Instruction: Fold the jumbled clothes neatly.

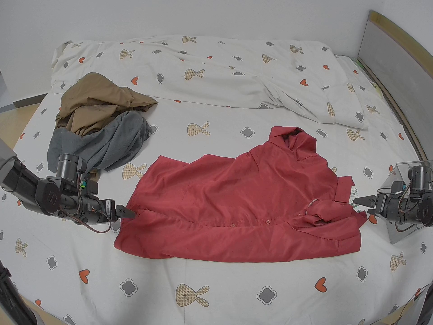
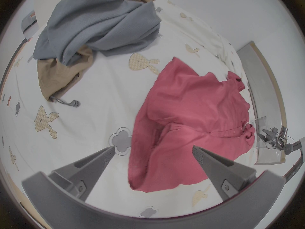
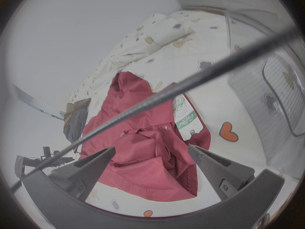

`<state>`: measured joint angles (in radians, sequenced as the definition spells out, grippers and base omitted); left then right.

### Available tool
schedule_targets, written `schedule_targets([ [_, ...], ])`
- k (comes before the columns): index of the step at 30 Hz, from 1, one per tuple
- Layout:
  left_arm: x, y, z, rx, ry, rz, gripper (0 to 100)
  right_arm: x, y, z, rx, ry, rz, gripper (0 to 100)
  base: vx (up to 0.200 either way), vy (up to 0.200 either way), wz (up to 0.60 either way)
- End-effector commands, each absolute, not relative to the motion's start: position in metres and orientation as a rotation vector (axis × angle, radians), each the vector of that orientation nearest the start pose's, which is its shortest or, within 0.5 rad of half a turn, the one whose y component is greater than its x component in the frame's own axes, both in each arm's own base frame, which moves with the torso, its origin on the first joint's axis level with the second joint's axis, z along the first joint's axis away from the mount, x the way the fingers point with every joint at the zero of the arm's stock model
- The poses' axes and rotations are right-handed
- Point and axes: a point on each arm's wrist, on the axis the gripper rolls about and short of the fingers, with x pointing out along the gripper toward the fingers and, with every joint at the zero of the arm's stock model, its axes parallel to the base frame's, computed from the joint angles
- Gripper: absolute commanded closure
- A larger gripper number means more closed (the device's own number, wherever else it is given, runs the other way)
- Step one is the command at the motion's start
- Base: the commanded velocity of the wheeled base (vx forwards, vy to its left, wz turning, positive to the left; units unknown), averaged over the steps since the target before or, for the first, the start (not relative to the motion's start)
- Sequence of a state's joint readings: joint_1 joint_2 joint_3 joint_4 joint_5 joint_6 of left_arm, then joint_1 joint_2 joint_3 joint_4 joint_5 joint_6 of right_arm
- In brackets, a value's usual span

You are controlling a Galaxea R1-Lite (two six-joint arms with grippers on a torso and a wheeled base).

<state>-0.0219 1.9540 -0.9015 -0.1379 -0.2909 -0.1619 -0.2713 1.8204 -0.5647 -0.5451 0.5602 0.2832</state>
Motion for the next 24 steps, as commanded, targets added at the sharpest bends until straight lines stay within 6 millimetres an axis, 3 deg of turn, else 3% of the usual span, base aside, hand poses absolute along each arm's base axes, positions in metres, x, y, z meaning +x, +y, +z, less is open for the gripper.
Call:
schedule_targets([
  [1,0.309,-0.042,0.121,-0.279,0.865,-0.296,0,0.27,-0.052,0.101,0.526,0.64,0.234,0,0.0,0.0,0.0],
  [4,0.304,-0.068,0.126,-0.309,0.876,-0.362,0,0.292,-0.034,0.084,0.513,0.704,0.289,0,0.0,0.0,0.0],
  [7,0.303,-0.081,0.123,-0.316,0.901,-0.426,0,0.308,-0.02,0.069,0.5,0.748,0.332,0,0.0,0.0,0.0],
  [15,0.307,-0.085,0.108,-0.319,0.95,-0.443,0,0.335,0.005,0.076,0.432,0.713,0.349,0,0.0,0.0,0.0],
  [24,0.307,-0.085,0.104,-0.317,0.962,-0.441,0,0.338,-0.002,0.084,0.429,0.693,0.333,0,0.0,0.0,0.0],
])
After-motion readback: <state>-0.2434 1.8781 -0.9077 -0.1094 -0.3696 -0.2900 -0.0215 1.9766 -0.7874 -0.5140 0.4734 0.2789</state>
